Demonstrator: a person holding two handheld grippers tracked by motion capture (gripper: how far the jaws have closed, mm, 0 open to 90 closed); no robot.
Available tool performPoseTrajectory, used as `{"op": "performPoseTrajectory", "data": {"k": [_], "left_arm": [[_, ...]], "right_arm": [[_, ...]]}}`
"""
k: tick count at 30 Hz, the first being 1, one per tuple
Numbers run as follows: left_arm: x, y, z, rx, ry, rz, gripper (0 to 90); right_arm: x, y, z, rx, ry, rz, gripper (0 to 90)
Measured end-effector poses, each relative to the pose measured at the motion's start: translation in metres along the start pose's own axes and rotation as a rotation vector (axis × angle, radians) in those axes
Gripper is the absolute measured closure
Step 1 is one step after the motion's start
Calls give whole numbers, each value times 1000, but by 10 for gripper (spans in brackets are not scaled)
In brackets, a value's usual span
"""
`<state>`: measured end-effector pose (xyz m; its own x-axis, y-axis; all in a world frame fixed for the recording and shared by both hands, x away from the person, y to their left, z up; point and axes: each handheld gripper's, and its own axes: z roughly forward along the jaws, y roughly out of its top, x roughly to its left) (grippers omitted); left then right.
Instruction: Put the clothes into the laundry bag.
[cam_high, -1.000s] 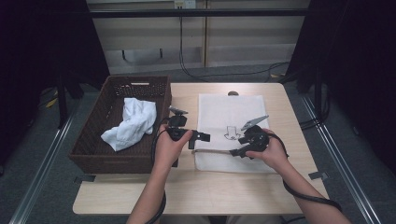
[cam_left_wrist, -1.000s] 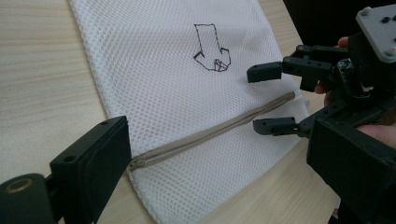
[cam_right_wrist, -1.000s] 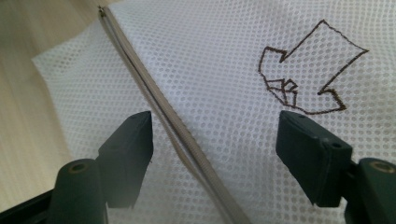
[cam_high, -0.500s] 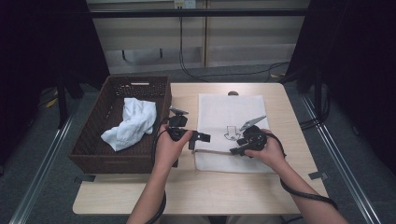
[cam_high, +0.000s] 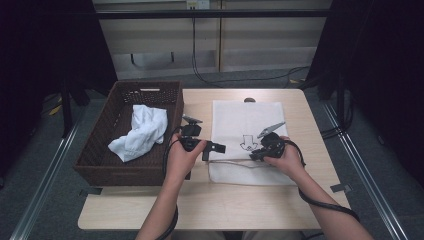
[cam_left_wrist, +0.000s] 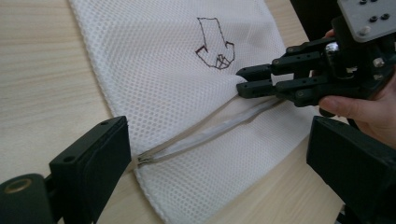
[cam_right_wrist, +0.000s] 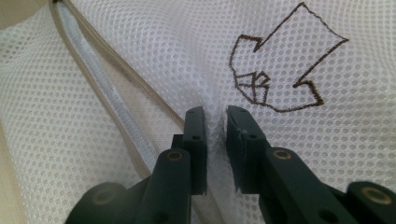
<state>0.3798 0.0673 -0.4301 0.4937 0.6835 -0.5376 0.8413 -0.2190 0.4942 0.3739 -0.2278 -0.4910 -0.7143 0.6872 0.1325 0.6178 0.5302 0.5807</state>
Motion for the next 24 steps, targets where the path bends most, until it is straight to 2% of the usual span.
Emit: {"op": "performPoseTrajectory", "data": {"k": [5,6,9,12,15,16,20,24], "left_arm": [[0,0,0,-1,-17,-8,67],[-1,0,0,1,-29,-17,68],[0,0,-1,3,-25,-1,68],[-1,0,-1,-3,-48,-24,69],[0,0,-1,2,-45,-12,70],[0,0,0,-1,-51,-23,70],[0,0,-1,-2,-47,-23,71],[0,0,-1,1,-37,-6,71]], "right_arm": [[-1,3,0,17,10,-11,865],[0,3,0,28,6,1,870],[0,5,0,36,7,-8,886],[-1,5,0,36,13,-15,893],[-3,5,0,30,25,-11,896],[-3,5,-1,30,28,-1,897],[-2,7,-3,24,50,3,898],[-1,10,-8,13,61,1,898]]}}
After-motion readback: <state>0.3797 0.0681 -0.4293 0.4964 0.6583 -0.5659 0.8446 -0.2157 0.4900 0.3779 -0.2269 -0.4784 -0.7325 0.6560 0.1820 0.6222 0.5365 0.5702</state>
